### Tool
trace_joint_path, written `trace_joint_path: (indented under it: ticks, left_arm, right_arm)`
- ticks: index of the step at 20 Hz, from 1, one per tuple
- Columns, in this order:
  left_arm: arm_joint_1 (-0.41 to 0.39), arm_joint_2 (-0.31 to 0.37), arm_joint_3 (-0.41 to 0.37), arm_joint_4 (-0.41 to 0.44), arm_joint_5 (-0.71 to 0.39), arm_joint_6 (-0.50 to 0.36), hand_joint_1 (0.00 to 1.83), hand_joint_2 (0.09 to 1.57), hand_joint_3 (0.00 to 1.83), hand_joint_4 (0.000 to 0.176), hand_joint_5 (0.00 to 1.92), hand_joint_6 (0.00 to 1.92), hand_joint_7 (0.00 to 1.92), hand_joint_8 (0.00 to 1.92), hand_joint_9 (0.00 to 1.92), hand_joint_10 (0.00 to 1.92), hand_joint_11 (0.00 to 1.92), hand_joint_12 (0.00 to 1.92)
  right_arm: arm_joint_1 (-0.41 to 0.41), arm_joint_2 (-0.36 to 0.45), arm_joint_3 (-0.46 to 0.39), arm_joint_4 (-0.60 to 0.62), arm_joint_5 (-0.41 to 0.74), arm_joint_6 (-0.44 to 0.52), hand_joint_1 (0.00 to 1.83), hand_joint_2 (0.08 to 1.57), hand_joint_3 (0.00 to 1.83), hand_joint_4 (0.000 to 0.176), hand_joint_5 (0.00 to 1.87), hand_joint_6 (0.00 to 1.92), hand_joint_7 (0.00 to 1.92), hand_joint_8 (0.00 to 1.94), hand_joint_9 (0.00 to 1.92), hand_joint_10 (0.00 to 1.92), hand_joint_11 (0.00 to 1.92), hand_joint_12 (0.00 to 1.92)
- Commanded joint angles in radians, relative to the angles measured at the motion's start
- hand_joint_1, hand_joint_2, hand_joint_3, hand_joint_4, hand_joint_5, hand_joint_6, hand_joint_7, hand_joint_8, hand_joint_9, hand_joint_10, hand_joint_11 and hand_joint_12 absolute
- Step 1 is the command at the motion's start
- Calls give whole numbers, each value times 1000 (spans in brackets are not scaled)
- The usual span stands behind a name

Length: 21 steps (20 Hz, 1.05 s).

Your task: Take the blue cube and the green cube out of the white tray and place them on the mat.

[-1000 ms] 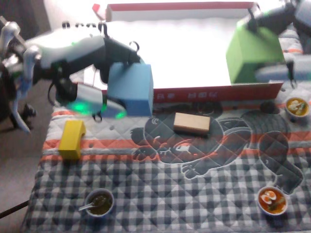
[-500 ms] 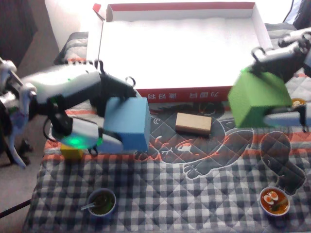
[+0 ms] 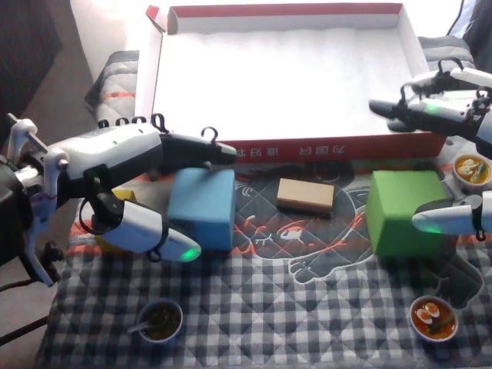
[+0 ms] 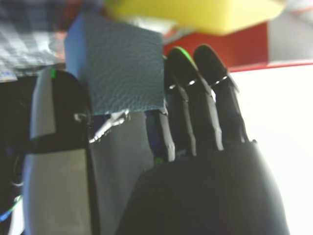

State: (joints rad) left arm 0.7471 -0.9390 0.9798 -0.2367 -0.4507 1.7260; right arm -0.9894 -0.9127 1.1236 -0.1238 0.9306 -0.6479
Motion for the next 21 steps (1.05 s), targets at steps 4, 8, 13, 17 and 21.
trace_joint_path:
  ticks: [4,8,13,17,21]
  left_arm:
    - [35,59,-45,32,-287,-146,842,802,0,176,116,1,132,2,155,3,0,614]
    - [118,118,-47,83,-569,-517,675,859,10,176,43,2,71,2,64,9,0,101]
    - [181,122,-17,73,-745,-741,791,863,0,172,63,1,110,2,91,8,0,338]
    - [251,126,-10,2,-970,-834,756,808,0,112,52,1,22,2,0,0,43,47]
    - [359,149,-37,-43,-1273,-917,638,856,0,165,0,0,60,10,106,6,119,209]
  right_arm:
    - [0,29,-22,52,194,9,598,929,0,145,0,0,27,0,3,0,0,0]
    - [-46,59,-47,143,396,9,665,923,0,124,0,0,0,0,0,0,0,0]
    - [-58,63,-53,166,476,3,616,1088,3,39,76,3,193,2,333,13,252,110]
    - [-58,70,-73,175,545,-28,651,1099,4,14,204,5,347,6,478,10,379,141]
    - [-66,97,-109,192,688,-87,474,1182,0,8,209,0,448,2,535,3,452,186]
